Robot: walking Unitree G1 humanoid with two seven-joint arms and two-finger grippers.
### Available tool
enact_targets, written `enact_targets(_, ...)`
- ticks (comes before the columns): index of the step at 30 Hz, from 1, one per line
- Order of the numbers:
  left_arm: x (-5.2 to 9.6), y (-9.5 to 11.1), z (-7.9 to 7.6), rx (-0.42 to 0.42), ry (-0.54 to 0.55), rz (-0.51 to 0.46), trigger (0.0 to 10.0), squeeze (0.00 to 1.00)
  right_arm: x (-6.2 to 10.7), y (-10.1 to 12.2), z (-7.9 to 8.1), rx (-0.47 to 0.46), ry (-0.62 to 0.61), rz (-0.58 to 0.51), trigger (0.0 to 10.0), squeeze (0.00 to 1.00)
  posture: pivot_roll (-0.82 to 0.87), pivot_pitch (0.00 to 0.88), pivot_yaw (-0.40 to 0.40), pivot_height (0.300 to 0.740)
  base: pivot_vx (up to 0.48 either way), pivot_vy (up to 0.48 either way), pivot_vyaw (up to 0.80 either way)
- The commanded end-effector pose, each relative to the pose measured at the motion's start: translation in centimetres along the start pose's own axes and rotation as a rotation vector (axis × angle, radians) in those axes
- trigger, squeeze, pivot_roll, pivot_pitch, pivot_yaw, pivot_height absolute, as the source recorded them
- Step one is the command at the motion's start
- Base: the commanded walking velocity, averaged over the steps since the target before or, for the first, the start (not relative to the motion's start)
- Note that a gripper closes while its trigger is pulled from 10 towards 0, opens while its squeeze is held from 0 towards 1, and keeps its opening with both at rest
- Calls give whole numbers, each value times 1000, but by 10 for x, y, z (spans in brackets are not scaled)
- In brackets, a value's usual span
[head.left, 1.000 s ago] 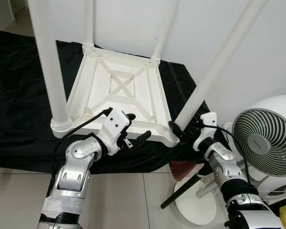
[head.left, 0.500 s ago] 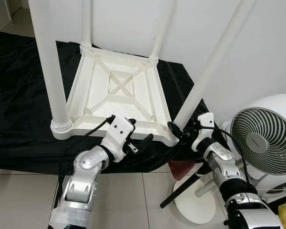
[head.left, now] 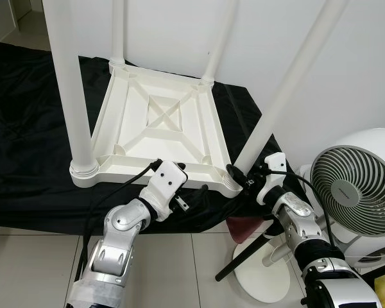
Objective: Building children table
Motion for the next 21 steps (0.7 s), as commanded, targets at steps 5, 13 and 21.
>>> enact_targets(5, -4, 2, -1, -6, 61, -10, 10000, 0, 0, -5, -5, -22, -178, 7, 10000, 0, 53, 0, -217, 740, 0, 0, 0)
enact_targets(13, -5, 2, -1, 6, 71, -10, 10000, 0, -3, -15, 19, -112, -491, -31, 10000, 0, 52, 0, -216, 740, 0, 0, 0)
enact_targets(21, -5, 3, 1, 9, 73, -12, 10000, 0, -3, -18, 34, -192, -616, -62, 10000, 0, 55, 0, -212, 740, 0, 0, 0)
Point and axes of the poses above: a point about 5 cm out from each wrist's last joint towards the gripper, its own x axis pointing back from the gripper into the wrist, its own y axis along the axis of the wrist's last joint, z = x × y, the point moved 2 cm from there along -x, pointing out of the wrist towards the gripper, and after that the axes turned 9 degrees about -x, right-handed, at the moved point
